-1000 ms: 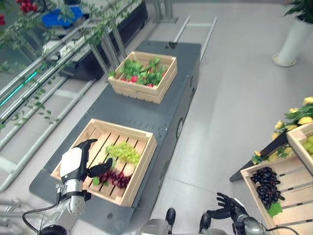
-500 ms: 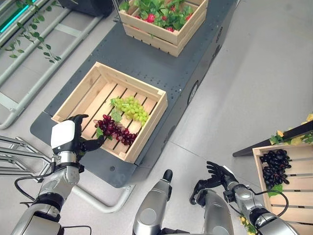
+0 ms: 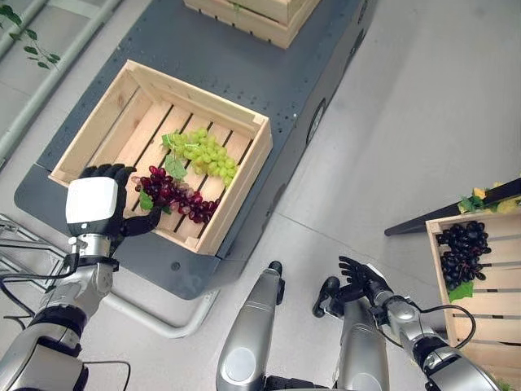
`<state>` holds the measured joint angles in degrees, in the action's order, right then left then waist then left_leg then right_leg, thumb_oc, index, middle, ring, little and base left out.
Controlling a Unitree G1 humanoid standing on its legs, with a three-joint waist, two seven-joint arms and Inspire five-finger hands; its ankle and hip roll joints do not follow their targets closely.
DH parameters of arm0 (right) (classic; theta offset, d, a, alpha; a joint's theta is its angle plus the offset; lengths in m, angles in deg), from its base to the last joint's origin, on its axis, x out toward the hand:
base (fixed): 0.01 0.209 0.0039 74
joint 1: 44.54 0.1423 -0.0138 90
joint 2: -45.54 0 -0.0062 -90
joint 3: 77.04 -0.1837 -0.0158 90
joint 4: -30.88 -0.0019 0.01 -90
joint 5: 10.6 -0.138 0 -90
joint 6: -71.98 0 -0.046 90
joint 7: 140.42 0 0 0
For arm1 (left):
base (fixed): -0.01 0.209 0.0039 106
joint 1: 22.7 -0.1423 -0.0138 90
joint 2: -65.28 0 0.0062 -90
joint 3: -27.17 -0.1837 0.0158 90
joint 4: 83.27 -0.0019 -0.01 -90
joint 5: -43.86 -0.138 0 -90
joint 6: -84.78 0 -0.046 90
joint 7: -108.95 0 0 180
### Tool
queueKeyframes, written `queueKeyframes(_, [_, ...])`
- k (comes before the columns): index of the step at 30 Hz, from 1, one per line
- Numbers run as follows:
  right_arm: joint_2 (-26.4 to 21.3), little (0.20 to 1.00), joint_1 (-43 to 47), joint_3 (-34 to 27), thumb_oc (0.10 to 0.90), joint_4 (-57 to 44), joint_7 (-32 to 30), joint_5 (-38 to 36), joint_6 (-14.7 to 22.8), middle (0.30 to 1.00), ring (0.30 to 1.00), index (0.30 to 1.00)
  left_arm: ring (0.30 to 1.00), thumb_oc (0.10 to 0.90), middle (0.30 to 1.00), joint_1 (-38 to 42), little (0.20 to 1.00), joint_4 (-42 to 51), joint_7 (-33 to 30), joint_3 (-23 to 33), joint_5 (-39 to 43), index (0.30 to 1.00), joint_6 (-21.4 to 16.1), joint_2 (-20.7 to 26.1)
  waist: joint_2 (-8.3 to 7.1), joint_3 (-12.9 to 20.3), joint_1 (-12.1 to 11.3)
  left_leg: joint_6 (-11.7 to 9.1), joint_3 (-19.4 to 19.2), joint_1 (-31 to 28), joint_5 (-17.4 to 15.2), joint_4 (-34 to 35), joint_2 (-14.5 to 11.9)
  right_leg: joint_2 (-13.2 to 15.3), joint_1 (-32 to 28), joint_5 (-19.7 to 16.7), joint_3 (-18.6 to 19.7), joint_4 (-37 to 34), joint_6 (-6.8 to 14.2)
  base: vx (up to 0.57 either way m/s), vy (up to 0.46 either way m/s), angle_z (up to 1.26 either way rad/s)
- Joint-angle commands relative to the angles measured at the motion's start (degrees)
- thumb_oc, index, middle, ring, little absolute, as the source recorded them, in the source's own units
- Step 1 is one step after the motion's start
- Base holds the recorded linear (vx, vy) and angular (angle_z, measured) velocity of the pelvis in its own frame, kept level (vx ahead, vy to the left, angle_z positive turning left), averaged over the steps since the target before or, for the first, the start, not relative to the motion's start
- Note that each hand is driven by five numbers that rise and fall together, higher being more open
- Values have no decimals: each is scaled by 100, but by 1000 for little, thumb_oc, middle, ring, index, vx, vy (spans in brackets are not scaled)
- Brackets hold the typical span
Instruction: Pick up the fruits from the basket on one side to the basket on the other side
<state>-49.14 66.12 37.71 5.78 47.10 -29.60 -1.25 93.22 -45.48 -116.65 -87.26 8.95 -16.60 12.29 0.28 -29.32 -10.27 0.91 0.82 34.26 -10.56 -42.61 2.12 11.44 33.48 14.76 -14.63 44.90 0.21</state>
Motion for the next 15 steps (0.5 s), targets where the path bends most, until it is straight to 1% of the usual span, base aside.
queueKeyframes(1, [-265, 900, -38, -11, 800, -283, 63, -463, 486, 900, 900, 900, 900, 800, 900, 241, 900, 138, -329, 157, -606, 900, 82, 795, -14, -45, 13, 393, -410, -148, -159, 221, 222, -294, -649, 268, -173, 114, -305, 0, 0, 0])
queueKeyframes(4, [-284, 900, 2, 13, 800, -332, 88, -509, 510, 900, 900, 900, 900, 800, 900, 470, 900, 267, -120, -110, -1066, 900, 79, 1040, -29, -47, 28, 396, -403, -66, -156, 240, 198, -320, -558, 238, -160, 88, -277, 0, 0, 0])
queueKeyframes(5, [-289, 900, 12, 16, 800, -342, 84, -518, 518, 900, 900, 900, 900, 800, 900, 517, 900, 288, -85, -175, -1227, 900, 31, 1088, -30, -47, 29, 398, -402, -55, -156, 243, 194, -324, -542, 233, -157, 87, -273, -61, 16, -1])
queueKeyframes(6, [-323, 900, 100, 19, 800, -379, 58, -572, 497, 900, 900, 900, 900, 800, 900, 658, 900, 527, 13, -391, -1543, 900, -33, 1246, -18, -48, 40, 407, -409, 87, -38, 262, 168, -317, -408, 149, -207, 84, -329, -57, 18, -2])
queueKeyframes(8, [-352, 900, 116, 5, 800, -392, 69, -631, 515, 900, 900, 900, 900, 800, 900, 745, 900, 724, 112, -541, -1672, 900, -126, 1357, -12, -48, 42, 400, -401, 94, -40, 278, 158, -319, -401, 143, -200, 61, -319, -24, 13, 0])
queueKeyframes(10, [-354, 900, 122, -36, 800, -391, 97, -618, 529, 900, 900, 900, 900, 800, 900, 808, 900, 883, 253, -660, -1711, 900, -196, 1451, -3, -48, 45, 392, -394, 96, -48, 284, 156, -323, -396, 136, -196, 50, -307, 0, 0, 0])
queueKeyframes(11, [-365, 900, 123, -89, 800, -377, 147, -606, 554, 900, 900, 900, 900, 800, 900, 852, 900, 1003, 441, -738, -1670, 900, -367, 1564, 1, -48, 39, 399, -386, 108, -68, 268, 149, -315, -393, 125, -199, 45, -289, 0, 0, 0])
queueKeyframes(13, [-377, 900, 109, -104, 800, -380, 167, -605, 568, 900, 900, 900, 900, 800, 900, 848, 900, 1078, 622, -765, -1602, 900, -497, 1634, -4, -48, 36, 408, -383, 125, -81, 241, 140, -307, -384, 120, -203, 56, -284, 0, 0, 0])
queueKeyframes(14, [-397, 900, 91, -125, 800, -385, 153, -612, 567, 900, 900, 900, 900, 800, 900, 793, 900, 1241, 878, -792, -1518, 900, -633, 1714, -5, -48, 24, 400, -374, 143, -77, 228, 145, -312, -370, 114, -207, 68, -277, 0, 0, 0])
queueKeyframes(15, [-406, 900, 84, -133, 800, -392, 153, -612, 564, 900, 900, 900, 900, 800, 900, 775, 900, 1296, 909, -804, -1480, 900, -610, 1731, -6, -48, 29, 394, -372, 149, -75, 224, 144, -316, -366, 110, -202, 68, -275, 0, 0, 0])
